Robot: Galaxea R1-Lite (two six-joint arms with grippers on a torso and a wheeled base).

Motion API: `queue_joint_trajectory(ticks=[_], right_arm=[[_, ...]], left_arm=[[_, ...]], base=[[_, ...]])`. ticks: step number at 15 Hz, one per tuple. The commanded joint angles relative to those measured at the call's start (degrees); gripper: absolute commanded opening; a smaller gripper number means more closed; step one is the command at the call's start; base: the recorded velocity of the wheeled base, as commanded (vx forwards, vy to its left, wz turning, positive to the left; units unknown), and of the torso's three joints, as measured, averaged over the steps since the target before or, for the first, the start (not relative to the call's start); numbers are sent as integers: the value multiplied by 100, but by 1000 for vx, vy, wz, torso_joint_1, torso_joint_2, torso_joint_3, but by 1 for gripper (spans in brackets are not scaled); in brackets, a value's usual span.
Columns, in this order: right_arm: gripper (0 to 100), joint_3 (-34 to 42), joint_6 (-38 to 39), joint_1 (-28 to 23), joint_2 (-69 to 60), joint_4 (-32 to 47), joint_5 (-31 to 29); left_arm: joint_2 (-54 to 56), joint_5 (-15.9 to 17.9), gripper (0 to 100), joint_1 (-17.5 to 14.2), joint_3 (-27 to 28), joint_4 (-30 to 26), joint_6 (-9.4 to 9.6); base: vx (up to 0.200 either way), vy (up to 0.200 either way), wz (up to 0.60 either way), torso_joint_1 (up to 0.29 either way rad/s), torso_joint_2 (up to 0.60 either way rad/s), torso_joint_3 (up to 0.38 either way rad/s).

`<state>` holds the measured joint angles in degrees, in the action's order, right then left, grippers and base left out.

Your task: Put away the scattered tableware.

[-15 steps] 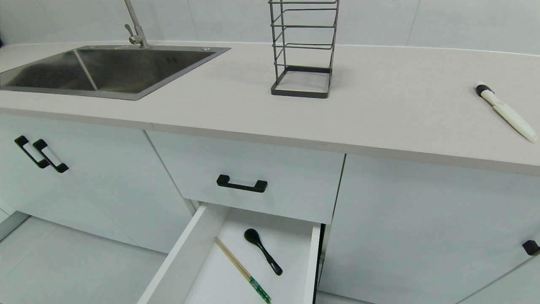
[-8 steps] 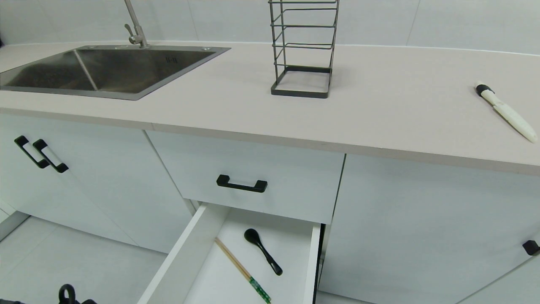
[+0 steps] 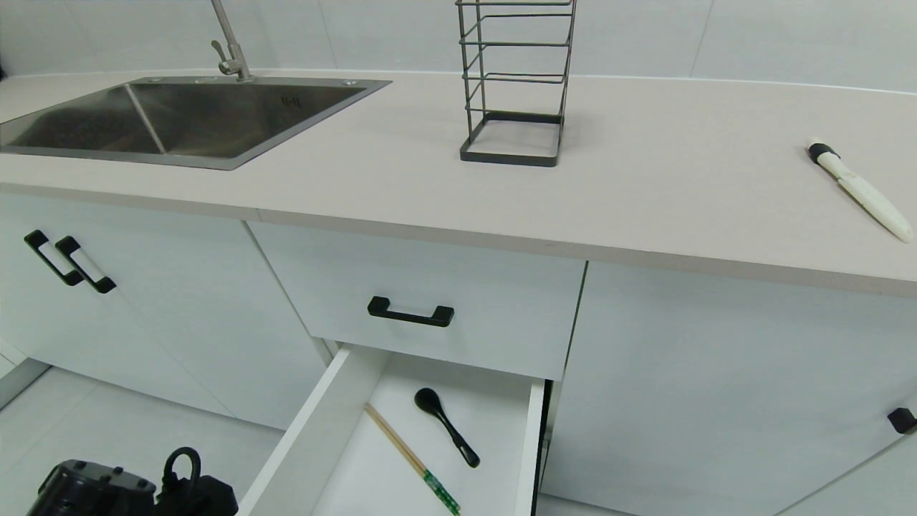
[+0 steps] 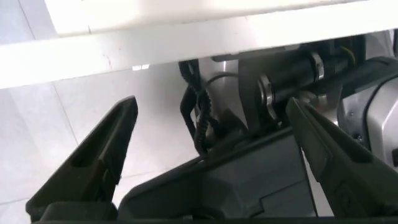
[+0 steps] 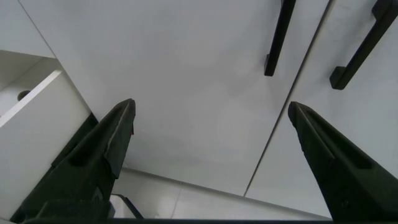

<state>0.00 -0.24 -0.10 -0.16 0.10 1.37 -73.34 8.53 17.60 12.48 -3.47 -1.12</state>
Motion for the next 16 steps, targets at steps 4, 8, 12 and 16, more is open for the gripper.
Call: queue_joint_trajectory(ticks=[4,8,12,16], right_arm=[[100,0,-2,1,16,-1,-5],[100,0,-2,1,16,-1,4],[100,0,-2,1,16,-1,-5],[100,0,-2,1,16,-1,4]], left_arm=[[-568,-36,100,24,-44,514,-2],[-603,-185,100,77,-27,646,7],[-734,-185,100,94,-62,928,24],[-972,-185,100,121,-62,1297,24]], base=[[0,0,0,0,0,0],[0,0,0,0,0,0],[0,0,0,0,0,0],[0,0,0,0,0,0]])
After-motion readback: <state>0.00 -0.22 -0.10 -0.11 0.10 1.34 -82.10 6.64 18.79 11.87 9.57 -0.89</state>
